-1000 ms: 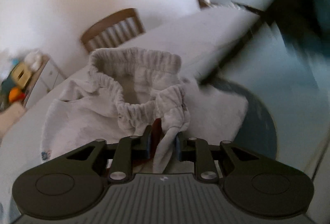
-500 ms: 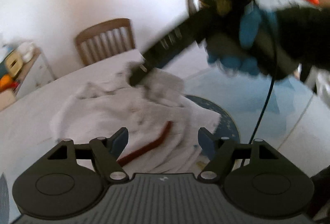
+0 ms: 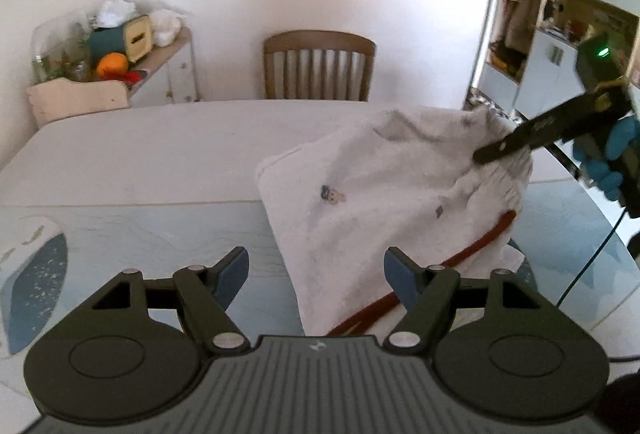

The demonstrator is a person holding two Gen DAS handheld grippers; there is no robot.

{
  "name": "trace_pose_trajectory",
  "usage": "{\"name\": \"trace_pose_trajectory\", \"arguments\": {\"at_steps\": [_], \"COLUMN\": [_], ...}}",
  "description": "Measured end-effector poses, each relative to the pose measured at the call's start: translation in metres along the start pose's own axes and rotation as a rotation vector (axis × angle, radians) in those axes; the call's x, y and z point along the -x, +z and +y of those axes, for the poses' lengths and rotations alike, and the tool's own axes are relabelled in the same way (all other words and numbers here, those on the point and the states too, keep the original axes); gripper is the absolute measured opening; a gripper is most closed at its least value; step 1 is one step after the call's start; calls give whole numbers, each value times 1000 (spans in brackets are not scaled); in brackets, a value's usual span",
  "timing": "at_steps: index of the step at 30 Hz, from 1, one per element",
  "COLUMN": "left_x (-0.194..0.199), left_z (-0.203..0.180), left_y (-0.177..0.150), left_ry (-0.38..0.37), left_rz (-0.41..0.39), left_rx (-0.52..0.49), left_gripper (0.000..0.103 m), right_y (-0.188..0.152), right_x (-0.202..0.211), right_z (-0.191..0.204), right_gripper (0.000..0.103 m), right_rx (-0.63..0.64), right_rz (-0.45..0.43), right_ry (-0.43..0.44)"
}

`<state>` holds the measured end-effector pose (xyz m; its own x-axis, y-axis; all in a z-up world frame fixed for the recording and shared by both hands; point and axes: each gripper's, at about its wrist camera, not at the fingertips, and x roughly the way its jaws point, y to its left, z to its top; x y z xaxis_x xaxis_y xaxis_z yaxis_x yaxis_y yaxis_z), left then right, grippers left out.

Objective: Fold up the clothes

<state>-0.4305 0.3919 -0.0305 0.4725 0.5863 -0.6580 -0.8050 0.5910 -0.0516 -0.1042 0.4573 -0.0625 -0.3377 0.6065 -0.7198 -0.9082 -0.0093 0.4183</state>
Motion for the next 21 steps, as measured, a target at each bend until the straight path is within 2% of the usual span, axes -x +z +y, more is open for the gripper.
{"name": "trace_pose_trajectory", "arguments": {"at_steps": [3,5,8,12,16,21], "left_x": [-10,-17,-27,-34,-49,-72], "left_z": [-12,-24,-40,-60,-77,-83], "left_y": [-1,-1,-2,-3,-4,-18], "left_ry": [-35,-62,-101,-166,-215,-262], "left_rz": [31,43,50,38,42,141], "left_rx": [-63,-114,-186,-270,-314,-300], "left_gripper": [74,74,74,74,74,74], "right_y": [-13,-22,-18,-7,-2,4], "right_x": [-29,-41,-29,3,-3,-10], "right_z": [-19,-22,-22,-8,17,47], "right_gripper": [103,103,103,103,103,103], "right_rx": [-56,-64,-59,49,160,299], "right_rz": [74,74,68,-6,-9,-13], "right_ry": [-43,-63,-52,-75,-62,-45]}}
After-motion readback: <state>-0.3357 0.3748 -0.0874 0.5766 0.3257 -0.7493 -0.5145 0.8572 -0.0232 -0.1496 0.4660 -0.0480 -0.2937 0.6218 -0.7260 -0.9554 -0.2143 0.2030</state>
